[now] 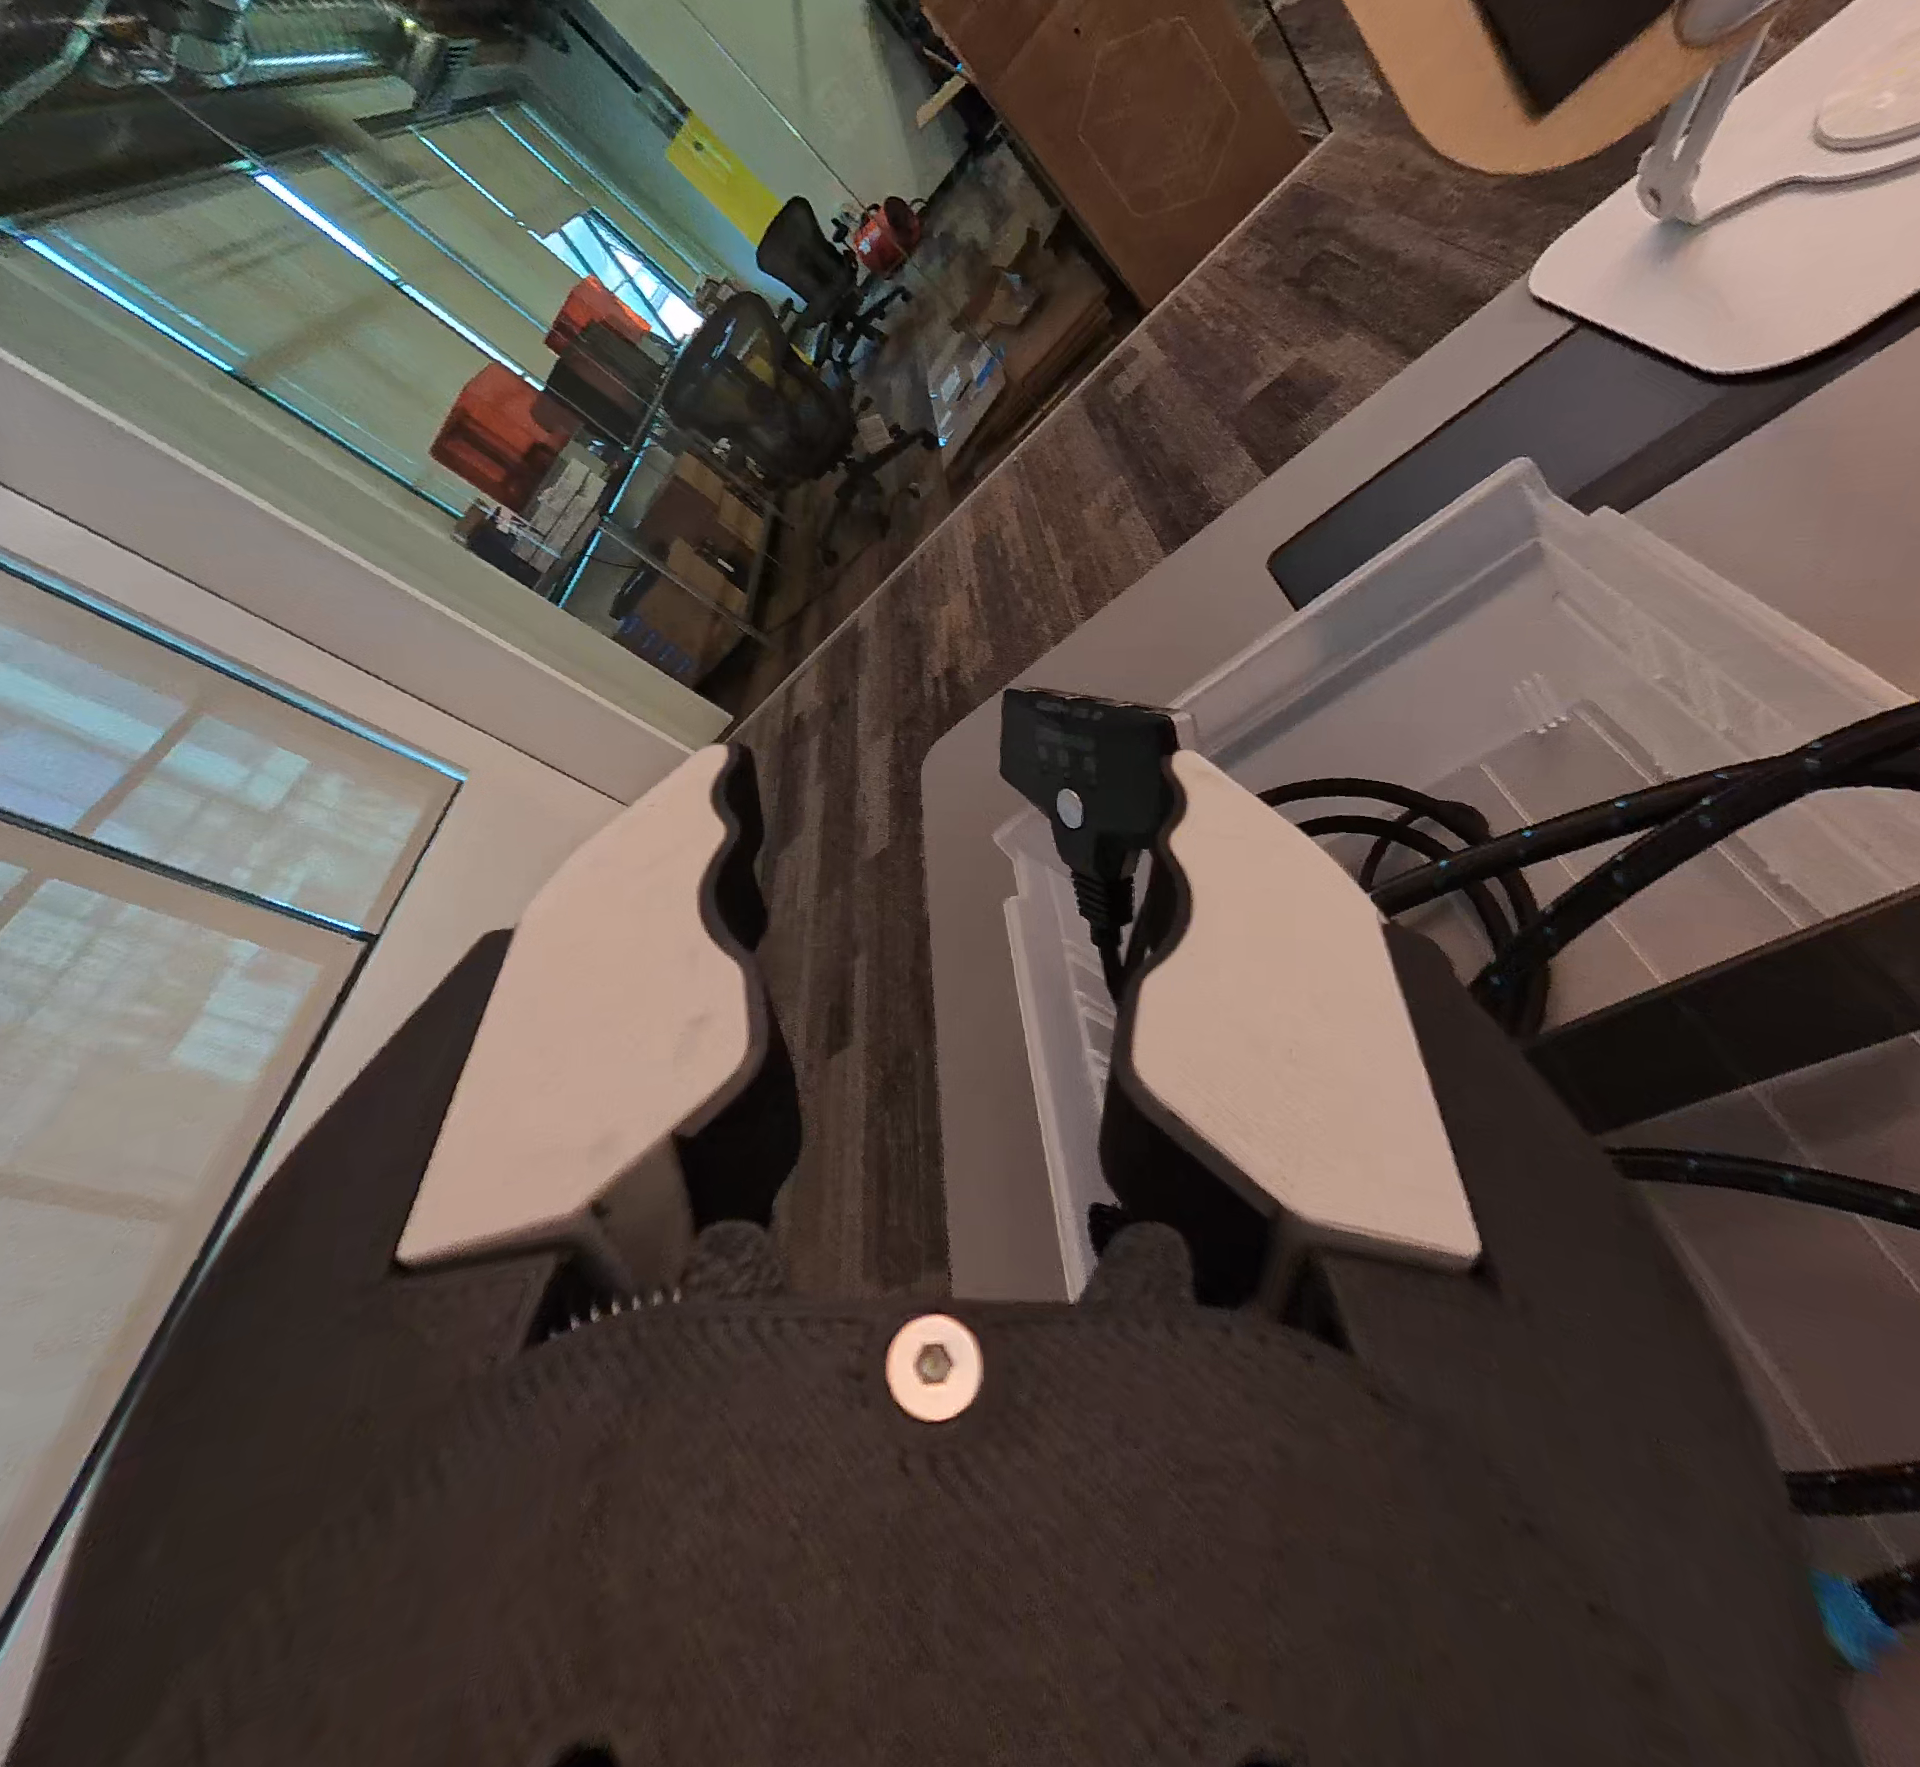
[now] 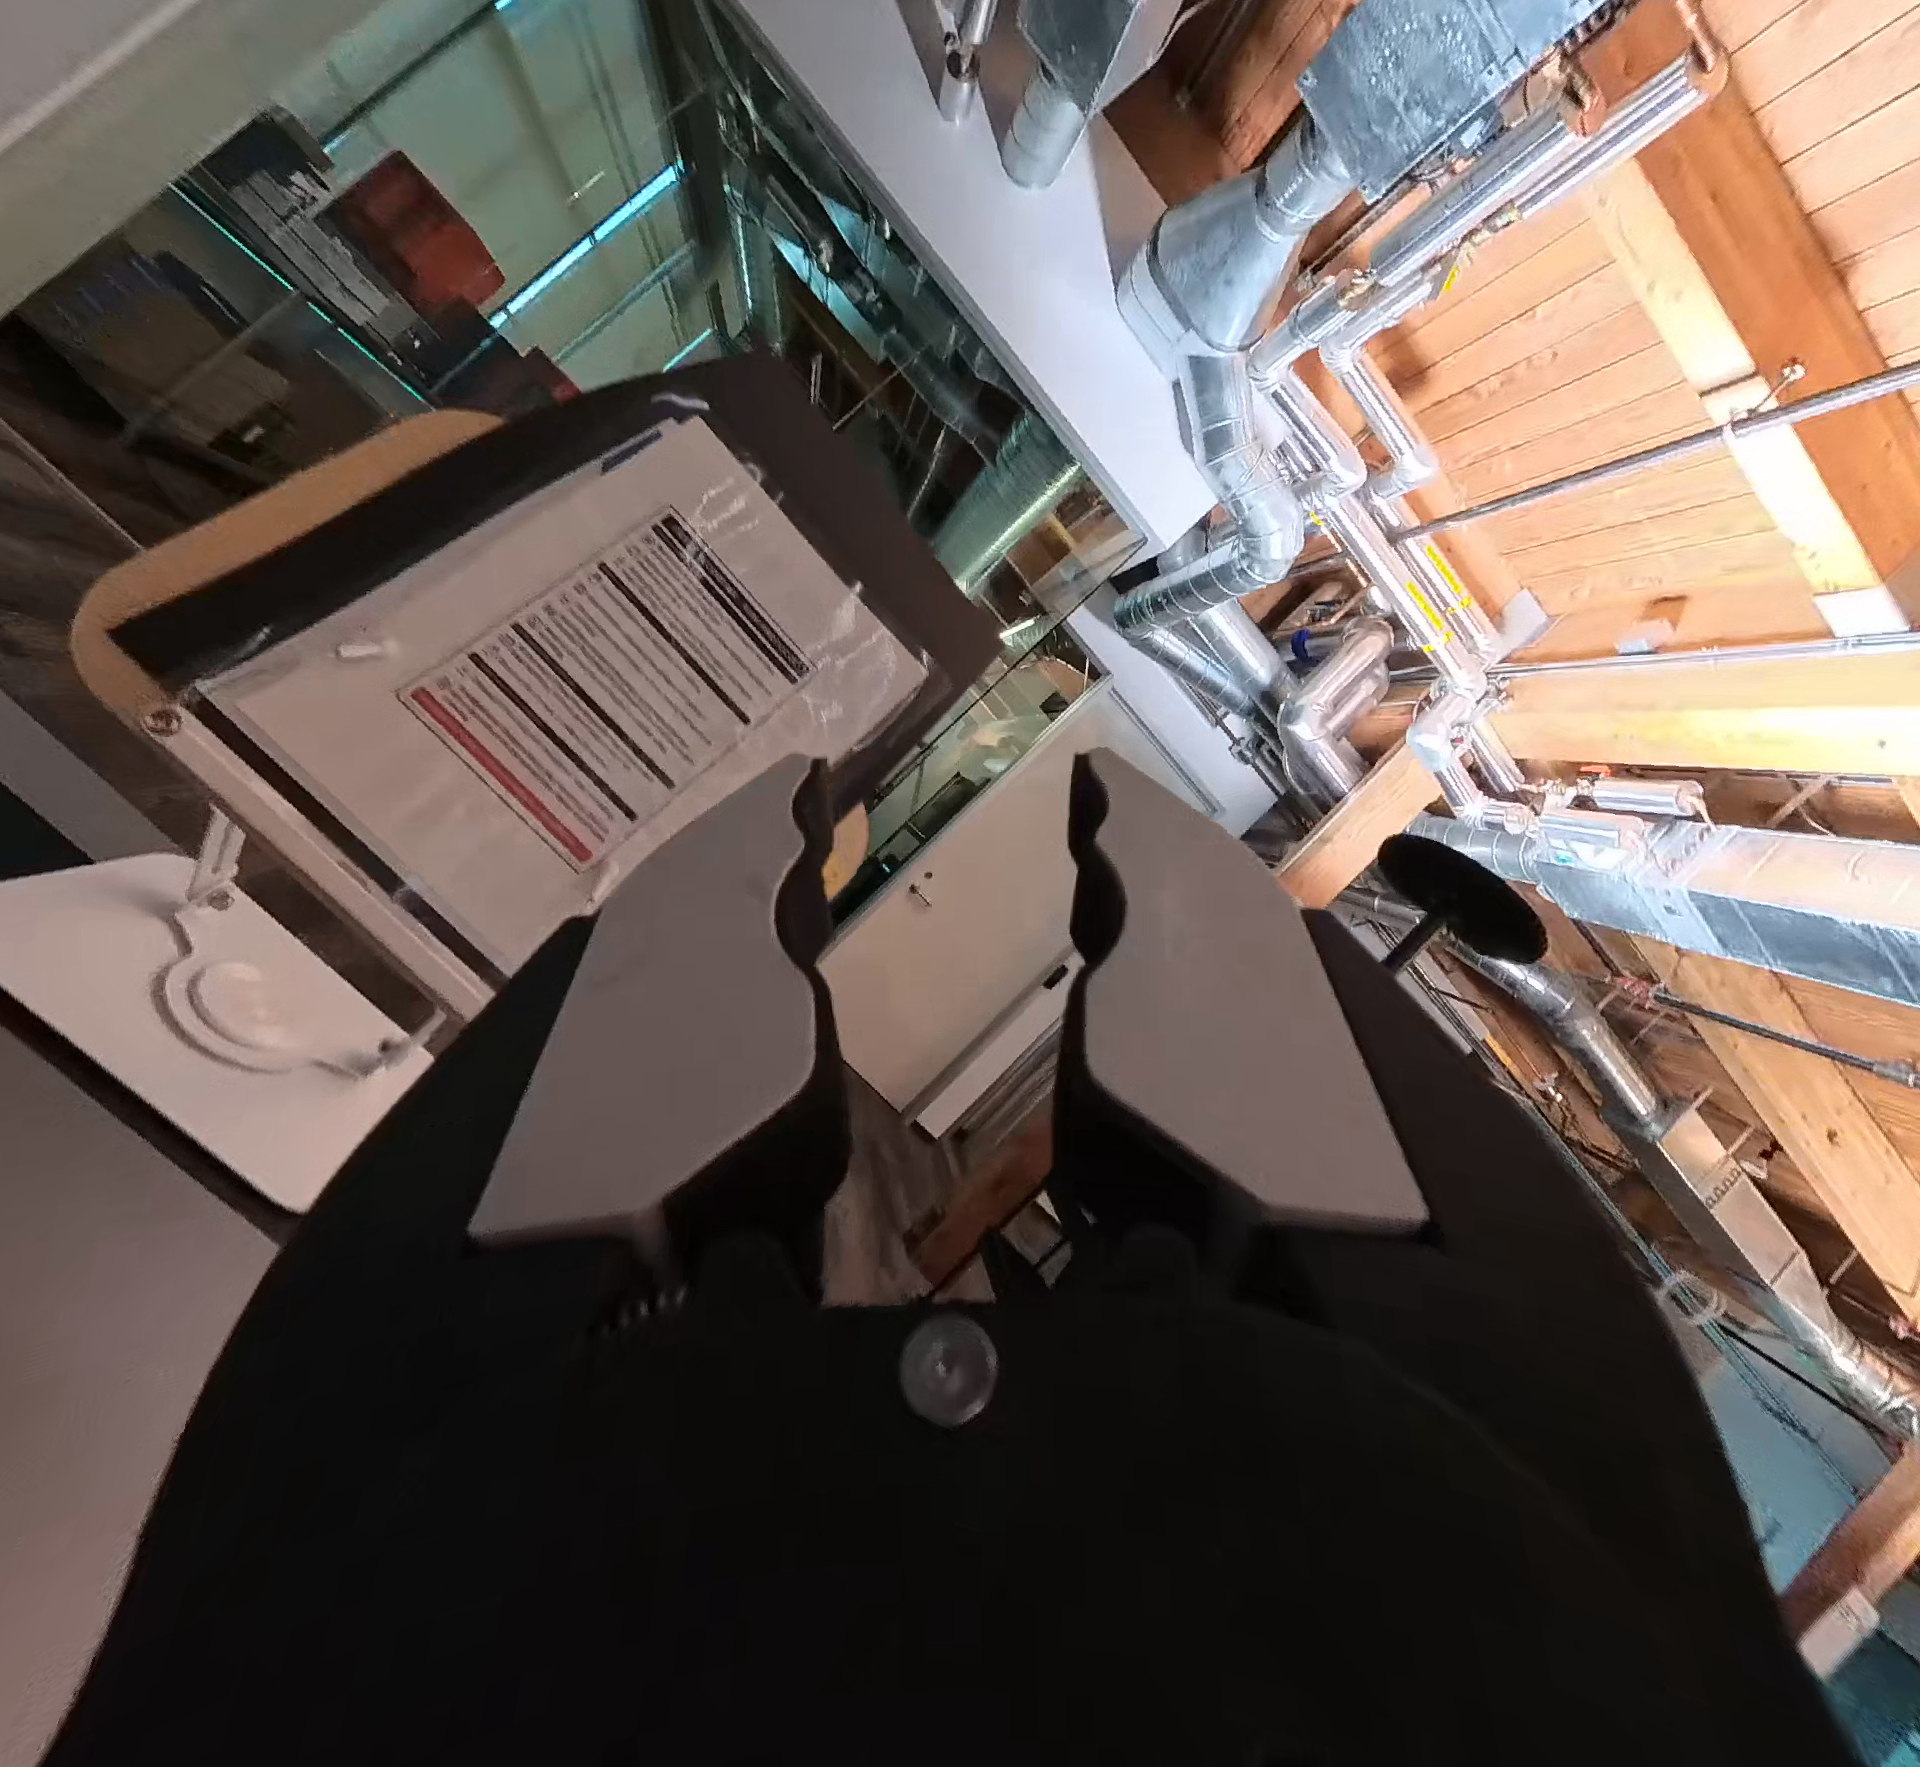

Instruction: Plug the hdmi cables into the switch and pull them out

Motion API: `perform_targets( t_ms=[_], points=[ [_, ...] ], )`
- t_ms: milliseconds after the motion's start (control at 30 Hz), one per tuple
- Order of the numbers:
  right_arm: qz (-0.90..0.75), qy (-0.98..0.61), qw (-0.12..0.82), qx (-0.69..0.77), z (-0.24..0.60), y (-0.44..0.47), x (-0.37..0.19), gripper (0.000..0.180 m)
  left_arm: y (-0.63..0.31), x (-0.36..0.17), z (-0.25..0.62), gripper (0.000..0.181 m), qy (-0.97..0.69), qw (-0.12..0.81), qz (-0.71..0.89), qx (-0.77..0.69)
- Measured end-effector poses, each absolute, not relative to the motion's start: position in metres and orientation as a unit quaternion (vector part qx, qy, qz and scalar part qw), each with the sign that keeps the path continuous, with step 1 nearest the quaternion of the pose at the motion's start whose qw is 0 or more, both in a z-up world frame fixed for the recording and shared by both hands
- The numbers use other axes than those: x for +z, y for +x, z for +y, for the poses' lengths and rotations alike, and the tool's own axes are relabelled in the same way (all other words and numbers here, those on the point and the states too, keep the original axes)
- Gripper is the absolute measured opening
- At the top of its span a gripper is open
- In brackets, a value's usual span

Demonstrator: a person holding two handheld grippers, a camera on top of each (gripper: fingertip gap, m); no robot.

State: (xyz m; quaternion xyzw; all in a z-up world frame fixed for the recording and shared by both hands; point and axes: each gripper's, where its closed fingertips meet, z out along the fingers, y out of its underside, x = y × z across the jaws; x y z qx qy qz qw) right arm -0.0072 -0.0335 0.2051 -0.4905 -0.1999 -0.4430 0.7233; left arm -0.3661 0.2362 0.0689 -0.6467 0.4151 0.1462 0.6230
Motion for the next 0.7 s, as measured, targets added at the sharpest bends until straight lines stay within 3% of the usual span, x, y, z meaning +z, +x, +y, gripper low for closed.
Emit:
perform_targets(
  t_ms=[467, 567, 667, 700],
  points=[
    [-0.205, -0.539, 0.7, -0.422, -0.021, 0.0, 0.179, 0.043, -0.373, 0.076, 0.233, 0.067, -0.65, 0.622, 0.406, 0.16],
    [-0.202, -0.555, 0.685, -0.426, -0.022, 0.009, 0.175, 0.043, -0.367, 0.06, 0.222, 0.056, -0.69, 0.586, 0.419, 0.07],
    [-0.205, -0.572, 0.671, -0.426, -0.022, 0.016, 0.17, 0.043, -0.347, 0.045, 0.193, 0.072, -0.704, 0.529, 0.472, -0.052],
    [-0.205, -0.576, 0.667, -0.425, -0.022, 0.018, 0.168, 0.043, -0.341, 0.043, 0.184, 0.067, -0.692, 0.523, 0.494, -0.063]
  ],
)
